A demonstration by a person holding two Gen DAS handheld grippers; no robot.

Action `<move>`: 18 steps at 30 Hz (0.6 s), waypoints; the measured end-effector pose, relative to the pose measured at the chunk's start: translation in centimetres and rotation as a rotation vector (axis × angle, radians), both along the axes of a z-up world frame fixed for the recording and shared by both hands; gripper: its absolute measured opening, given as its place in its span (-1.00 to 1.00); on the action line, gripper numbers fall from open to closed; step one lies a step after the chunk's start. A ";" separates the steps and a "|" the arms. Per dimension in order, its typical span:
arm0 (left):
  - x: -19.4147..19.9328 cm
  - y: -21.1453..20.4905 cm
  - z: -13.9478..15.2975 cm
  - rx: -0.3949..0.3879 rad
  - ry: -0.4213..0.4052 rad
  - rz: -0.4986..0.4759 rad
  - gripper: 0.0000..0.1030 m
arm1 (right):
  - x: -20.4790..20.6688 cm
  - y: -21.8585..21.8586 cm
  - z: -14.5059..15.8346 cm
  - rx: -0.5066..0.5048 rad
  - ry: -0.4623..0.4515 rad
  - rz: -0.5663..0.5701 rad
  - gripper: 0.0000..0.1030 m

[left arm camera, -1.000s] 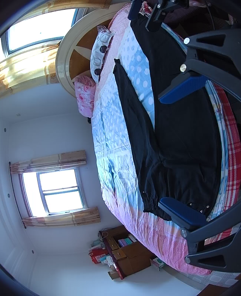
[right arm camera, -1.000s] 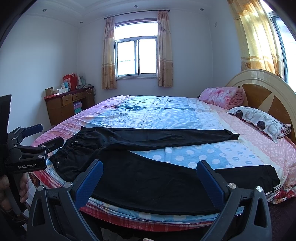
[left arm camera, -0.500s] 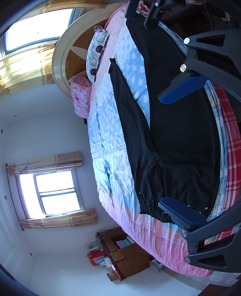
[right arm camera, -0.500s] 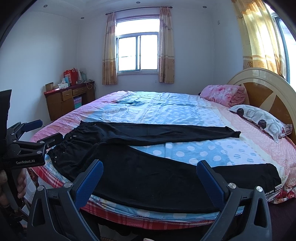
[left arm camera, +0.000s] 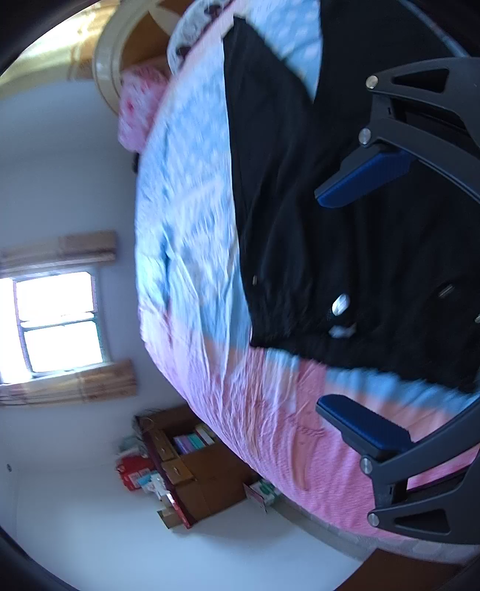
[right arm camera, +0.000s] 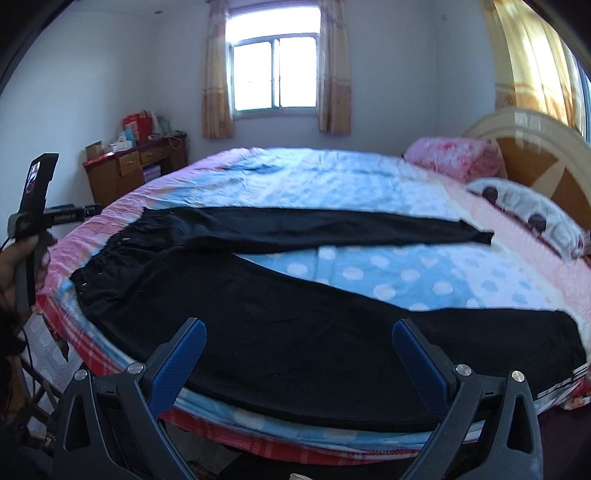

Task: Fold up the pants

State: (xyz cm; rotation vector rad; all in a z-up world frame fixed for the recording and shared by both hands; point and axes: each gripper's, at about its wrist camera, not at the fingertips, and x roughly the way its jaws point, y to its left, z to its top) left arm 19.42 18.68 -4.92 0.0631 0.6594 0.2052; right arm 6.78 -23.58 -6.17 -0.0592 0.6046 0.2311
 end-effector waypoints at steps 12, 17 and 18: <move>18.1 6.4 -6.3 -0.031 0.252 0.013 0.46 | 8.3 -4.1 -1.3 0.001 0.115 -0.142 0.97; 20.5 7.4 -9.3 -0.108 0.326 0.003 0.05 | 11.1 -5.6 -1.7 0.025 0.155 -0.170 0.97; 20.6 7.2 -9.7 -0.108 0.336 -0.001 0.01 | 11.6 -5.9 -1.8 0.032 0.165 -0.167 0.97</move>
